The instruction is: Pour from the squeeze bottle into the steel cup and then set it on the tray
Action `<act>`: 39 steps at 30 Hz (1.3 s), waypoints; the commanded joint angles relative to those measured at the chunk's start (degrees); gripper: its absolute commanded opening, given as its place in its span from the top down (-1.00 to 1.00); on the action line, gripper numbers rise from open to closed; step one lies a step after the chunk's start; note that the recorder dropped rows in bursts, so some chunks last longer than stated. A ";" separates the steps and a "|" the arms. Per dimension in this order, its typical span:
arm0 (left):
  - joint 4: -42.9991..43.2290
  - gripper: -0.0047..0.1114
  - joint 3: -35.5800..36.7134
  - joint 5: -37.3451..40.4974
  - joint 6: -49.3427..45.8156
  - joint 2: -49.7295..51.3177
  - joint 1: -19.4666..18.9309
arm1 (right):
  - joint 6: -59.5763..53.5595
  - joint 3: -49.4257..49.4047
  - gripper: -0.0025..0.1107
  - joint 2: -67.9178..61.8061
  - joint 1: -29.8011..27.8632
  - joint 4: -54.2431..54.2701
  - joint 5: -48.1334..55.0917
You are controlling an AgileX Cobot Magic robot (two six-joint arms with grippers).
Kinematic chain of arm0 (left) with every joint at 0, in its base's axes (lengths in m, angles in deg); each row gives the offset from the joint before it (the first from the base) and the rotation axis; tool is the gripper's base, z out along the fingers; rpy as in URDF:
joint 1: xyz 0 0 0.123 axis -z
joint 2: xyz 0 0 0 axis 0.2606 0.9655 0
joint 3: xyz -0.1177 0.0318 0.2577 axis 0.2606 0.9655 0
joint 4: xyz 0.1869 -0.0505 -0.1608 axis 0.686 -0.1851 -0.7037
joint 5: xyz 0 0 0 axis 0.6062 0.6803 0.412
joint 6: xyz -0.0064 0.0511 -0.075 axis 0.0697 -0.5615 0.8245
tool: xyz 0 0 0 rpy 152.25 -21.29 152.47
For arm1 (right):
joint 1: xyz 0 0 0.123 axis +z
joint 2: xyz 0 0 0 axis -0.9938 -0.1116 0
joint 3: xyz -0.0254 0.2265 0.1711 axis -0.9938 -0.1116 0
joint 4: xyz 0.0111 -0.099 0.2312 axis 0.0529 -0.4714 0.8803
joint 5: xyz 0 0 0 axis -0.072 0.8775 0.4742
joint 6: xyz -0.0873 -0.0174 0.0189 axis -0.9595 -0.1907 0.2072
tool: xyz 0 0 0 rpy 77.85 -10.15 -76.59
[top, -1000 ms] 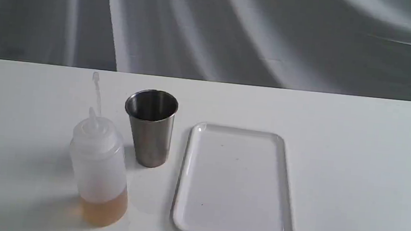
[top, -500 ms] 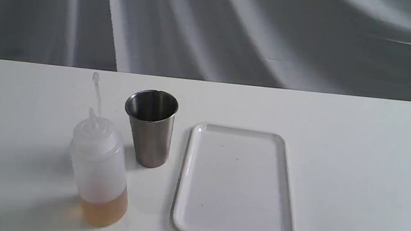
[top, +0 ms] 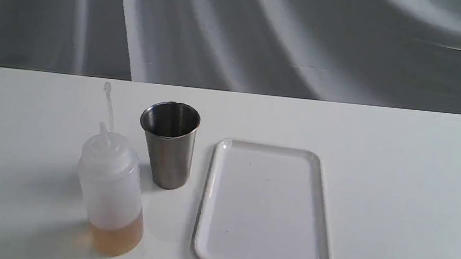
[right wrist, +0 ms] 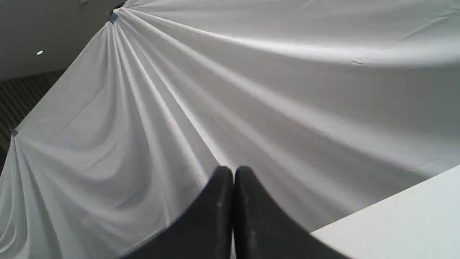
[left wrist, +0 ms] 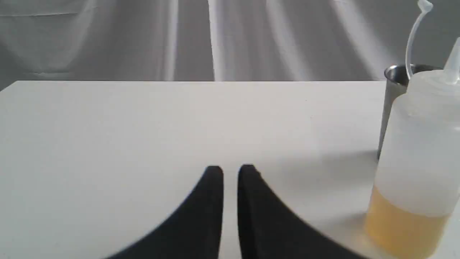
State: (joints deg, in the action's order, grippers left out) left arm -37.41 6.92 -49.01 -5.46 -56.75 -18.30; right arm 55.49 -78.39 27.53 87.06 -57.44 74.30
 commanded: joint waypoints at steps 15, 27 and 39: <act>0.02 0.78 0.25 -0.41 0.16 -0.15 0.13 | -0.51 18.77 0.96 -28.60 1.95 -10.19 1.44; 0.02 0.78 0.25 -0.41 0.27 -0.15 0.13 | -1.06 27.65 0.96 -43.60 28.61 -31.05 -12.64; 0.02 0.78 0.25 -0.41 0.05 -0.15 0.13 | -6.19 33.38 0.96 -63.53 37.13 -30.43 -18.17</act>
State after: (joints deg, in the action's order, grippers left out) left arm -37.41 6.92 -49.01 -5.46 -56.75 -18.30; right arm 50.07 -45.52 -34.07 123.67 -87.64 58.11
